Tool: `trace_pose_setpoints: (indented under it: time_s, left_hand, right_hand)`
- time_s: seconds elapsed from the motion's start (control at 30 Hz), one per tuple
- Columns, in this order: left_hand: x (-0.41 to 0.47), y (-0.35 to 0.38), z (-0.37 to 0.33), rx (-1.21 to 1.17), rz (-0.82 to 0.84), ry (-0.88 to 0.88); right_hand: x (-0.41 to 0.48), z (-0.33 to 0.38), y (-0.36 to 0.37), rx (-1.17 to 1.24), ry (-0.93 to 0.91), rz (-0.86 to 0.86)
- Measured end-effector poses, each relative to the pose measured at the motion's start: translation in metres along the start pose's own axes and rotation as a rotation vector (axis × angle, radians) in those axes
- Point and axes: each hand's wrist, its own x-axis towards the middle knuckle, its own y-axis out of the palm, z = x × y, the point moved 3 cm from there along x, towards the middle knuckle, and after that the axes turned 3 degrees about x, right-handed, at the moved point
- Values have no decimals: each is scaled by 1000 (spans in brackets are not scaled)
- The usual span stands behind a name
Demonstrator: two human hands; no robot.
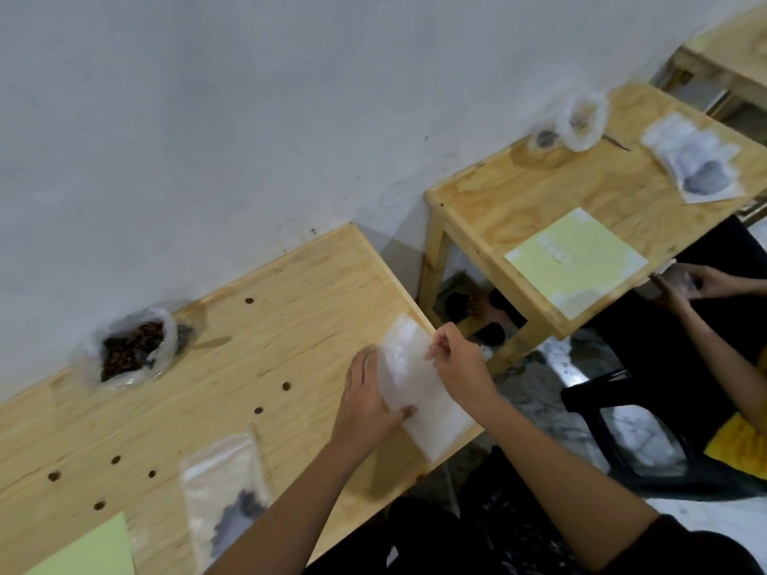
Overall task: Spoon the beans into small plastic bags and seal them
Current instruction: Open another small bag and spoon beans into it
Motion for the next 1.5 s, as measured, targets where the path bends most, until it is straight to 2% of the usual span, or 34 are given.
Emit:
trace_pose_setpoints:
  time_s: [0.1,0.33,0.47,0.6,0.67,0.73,0.87,1.03,1.13,1.33,1.5]
  left_hand:
    - [5,-16,0,-98,-32,-22]
    - [13,-83,13,-280,-227,7]
    - [9,-126,30,-570,-115,-50]
    - [-12,-156,54,-785,-65,-114]
    - [-25,-172,65,-862,-103,-134]
    - [-48,-193,84,-922,-219,-155]
    - [-53,-200,81,-1024,-242,-138]
    - [-71,-222,89,-1001,-341,-98]
    - [-79,-228,94,-1006,-384,-97]
    - [-88,-233,98,-1010,-418,-72]
    - [-88,-234,100,-958,-472,-47]
  right_hand:
    - [6,14,-4,-21,-62,18]
    - [22,69,2,90,-255,164]
    - [29,111,27,157,-253,262]
    - [36,145,59,49,-379,174]
    - [35,164,77,40,-454,137]
    - [20,199,105,41,-534,194]
    - [11,222,121,208,-474,235]
    - [-12,263,143,327,-450,470]
    - [-15,274,149,382,-391,546]
    - [-26,286,150,493,-274,617]
    - [-33,293,148,434,-262,578]
